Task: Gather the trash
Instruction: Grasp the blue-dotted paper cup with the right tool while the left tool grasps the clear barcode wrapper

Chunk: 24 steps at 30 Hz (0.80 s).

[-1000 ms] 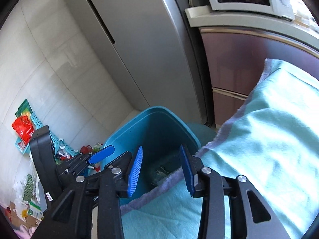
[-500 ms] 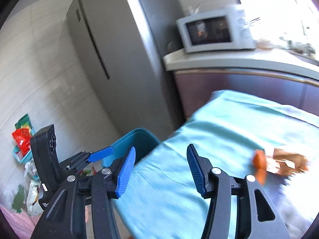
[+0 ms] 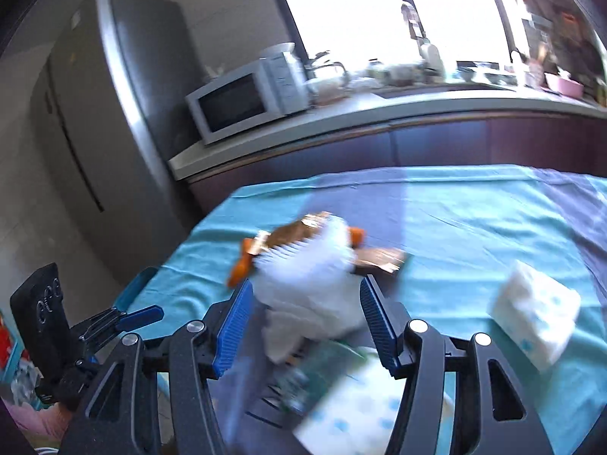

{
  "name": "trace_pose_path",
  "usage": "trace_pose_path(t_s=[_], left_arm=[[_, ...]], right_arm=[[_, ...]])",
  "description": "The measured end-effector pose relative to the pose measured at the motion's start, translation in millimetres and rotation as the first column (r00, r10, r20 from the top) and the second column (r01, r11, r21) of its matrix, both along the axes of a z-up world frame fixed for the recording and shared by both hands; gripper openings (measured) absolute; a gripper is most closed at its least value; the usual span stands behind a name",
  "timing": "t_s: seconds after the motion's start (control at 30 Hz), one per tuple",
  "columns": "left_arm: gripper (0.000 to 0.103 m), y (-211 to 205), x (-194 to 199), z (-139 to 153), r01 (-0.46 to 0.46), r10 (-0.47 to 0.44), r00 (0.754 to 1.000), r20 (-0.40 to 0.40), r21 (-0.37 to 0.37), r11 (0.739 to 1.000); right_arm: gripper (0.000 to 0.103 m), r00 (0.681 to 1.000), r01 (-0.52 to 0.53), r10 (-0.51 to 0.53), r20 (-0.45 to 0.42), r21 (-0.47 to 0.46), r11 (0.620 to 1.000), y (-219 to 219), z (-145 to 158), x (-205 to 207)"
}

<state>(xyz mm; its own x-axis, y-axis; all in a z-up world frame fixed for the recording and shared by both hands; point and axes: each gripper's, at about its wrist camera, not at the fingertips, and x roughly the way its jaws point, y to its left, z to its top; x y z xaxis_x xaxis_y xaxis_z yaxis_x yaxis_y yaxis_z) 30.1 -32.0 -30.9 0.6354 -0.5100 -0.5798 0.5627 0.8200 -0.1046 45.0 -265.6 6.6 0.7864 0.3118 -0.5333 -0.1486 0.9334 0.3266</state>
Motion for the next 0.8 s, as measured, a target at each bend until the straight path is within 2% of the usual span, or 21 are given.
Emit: trace_pose_path(t_s=[0.1, 0.2, 0.4, 0.47, 0.57, 0.67, 0.73, 0.8], left_arm=[[0.070, -30, -7, -8, 0.077, -0.077, 0.997, -0.009, 0.033, 0.997], [0.070, -53, -8, -16, 0.125, -0.124, 0.992, -0.020, 0.072, 0.990], [0.069, -84, -6, -26, 0.182, -0.181, 0.983, -0.019, 0.134, 0.974], [0.066, -91, -3, -30, 0.184, -0.183, 0.983, -0.024, 0.159, 0.970], [0.060, -98, 2, -35, 0.188, -0.183, 0.982, -0.042, 0.176, 0.966], [0.050, -104, 8, -40, 0.188, -0.181, 0.982, -0.056, 0.187, 0.964], [0.035, -107, 13, -42, 0.190, -0.179, 0.981, -0.070, 0.185, 0.964], [0.026, -109, 17, -44, 0.184, -0.171, 0.982, -0.082, 0.180, 0.966]], right_arm=[[0.059, 0.999, 0.033, -0.032, -0.024, 0.013, 0.999, -18, -13, -14], [0.066, 0.999, 0.020, -0.020, -0.028, 0.012, 1.000, -26, -23, -30], [0.082, 0.999, -0.033, 0.033, -0.005, -0.061, 0.998, -9, -29, -50], [0.082, 0.999, -0.044, 0.044, -0.009, -0.096, 0.994, -1, -31, -51], [0.082, 0.998, -0.060, 0.059, -0.014, -0.143, 0.988, 7, -40, -53], [0.082, 0.999, -0.044, 0.041, -0.020, -0.203, 0.978, 12, -49, -52], [0.082, 0.999, -0.036, 0.032, -0.022, -0.199, 0.979, 10, -51, -51], [0.082, 1.000, -0.025, 0.023, -0.015, -0.177, 0.984, 5, -51, -52]])
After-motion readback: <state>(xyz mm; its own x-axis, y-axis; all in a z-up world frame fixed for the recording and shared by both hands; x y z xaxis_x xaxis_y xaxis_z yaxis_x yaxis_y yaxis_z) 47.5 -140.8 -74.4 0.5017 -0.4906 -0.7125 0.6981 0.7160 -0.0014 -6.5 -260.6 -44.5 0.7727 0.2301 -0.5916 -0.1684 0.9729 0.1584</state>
